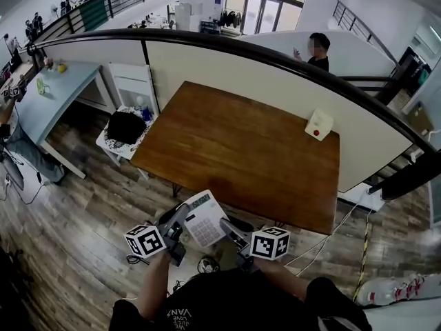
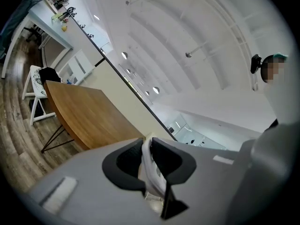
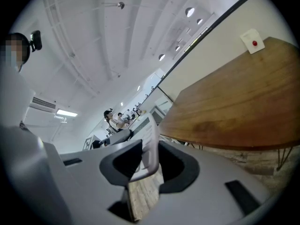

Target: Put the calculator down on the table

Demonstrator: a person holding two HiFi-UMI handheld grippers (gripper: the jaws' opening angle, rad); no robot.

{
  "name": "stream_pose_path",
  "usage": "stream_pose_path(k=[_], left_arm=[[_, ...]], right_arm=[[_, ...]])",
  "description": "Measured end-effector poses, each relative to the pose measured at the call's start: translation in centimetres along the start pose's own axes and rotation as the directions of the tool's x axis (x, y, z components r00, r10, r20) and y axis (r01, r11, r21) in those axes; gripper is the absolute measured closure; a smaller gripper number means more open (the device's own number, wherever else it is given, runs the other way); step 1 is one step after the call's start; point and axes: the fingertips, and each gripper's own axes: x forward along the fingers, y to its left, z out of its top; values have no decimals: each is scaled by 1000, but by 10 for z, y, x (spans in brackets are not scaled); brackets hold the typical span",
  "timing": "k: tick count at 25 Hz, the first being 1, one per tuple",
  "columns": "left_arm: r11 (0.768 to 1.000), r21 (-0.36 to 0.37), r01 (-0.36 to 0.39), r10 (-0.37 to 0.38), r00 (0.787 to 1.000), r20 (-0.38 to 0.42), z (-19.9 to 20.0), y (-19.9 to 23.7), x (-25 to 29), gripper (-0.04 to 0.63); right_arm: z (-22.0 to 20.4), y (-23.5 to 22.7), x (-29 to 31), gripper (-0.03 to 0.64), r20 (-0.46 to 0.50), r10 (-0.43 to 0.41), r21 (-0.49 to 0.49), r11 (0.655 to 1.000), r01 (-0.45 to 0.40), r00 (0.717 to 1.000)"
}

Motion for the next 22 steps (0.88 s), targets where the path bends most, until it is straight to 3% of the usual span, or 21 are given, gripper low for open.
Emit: stream_pose_path(k=[9, 22], left_arm=[[1000, -29, -13, 13, 1000, 14, 27, 37, 43, 534], [999, -33, -17, 17, 1000, -9, 89, 81, 145, 534]], right_arm=[[37, -36, 40, 514, -23, 1, 7, 1000, -1, 1000], [128, -102, 100, 514, -55, 17, 6, 1000, -16, 998]])
